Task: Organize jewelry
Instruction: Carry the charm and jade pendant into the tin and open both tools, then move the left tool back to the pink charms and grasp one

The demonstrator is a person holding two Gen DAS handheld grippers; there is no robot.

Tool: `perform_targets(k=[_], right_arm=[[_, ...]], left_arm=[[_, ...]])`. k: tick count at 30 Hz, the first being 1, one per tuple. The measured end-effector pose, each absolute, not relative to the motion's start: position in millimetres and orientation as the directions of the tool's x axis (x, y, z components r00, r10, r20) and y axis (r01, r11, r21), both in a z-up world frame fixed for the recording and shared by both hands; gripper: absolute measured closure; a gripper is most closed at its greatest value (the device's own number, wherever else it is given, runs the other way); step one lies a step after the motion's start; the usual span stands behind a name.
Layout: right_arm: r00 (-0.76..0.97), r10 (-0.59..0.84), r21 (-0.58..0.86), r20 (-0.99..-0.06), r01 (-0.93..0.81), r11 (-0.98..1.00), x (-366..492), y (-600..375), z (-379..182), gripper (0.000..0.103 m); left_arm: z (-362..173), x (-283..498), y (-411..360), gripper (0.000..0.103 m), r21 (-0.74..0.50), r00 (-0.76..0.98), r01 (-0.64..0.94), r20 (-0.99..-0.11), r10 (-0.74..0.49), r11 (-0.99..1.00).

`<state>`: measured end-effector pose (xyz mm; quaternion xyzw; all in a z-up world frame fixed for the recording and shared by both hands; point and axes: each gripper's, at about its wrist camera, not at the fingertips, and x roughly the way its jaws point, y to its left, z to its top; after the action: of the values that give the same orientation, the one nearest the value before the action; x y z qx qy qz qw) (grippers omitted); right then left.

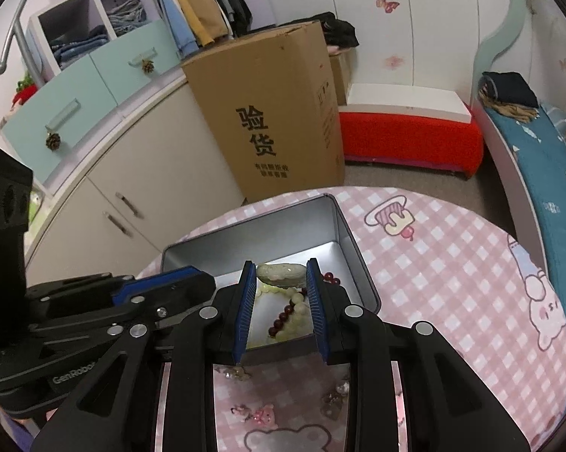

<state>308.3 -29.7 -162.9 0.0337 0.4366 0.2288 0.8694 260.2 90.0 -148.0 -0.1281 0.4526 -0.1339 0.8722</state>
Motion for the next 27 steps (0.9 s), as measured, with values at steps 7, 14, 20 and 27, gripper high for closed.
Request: perform_targets(k=[7, 14, 20, 27], right_arm=[[0.503, 0.409, 0.239, -0.762, -0.369, 0.898, 306, -30, -168, 0.075], [0.511, 0.419, 0.256, -0.751, -0.36, 0.897, 300, -38, -165, 0.074], [0.564, 0.407, 0.237, -0.718, -0.352, 0.905, 281, -56, -144, 0.058], [0.649, 0.357, 0.182, -0.672, -0.322, 0.929, 242, -94, -125, 0.042]], left_arm=[[-145, 257, 97, 0.064, -0.345, 0.574, 0.076, -0.752, -0.324, 0.936], [-140, 248, 101, 0.059, -0.345, 0.59, 0.051, -0.747, -0.307, 0.937], [-125, 230, 102, 0.049, -0.33, 0.636, 0.039, -0.72, -0.278, 0.943], [-107, 191, 89, 0.03, -0.257, 0.723, 0.041, -0.659, -0.206, 0.966]])
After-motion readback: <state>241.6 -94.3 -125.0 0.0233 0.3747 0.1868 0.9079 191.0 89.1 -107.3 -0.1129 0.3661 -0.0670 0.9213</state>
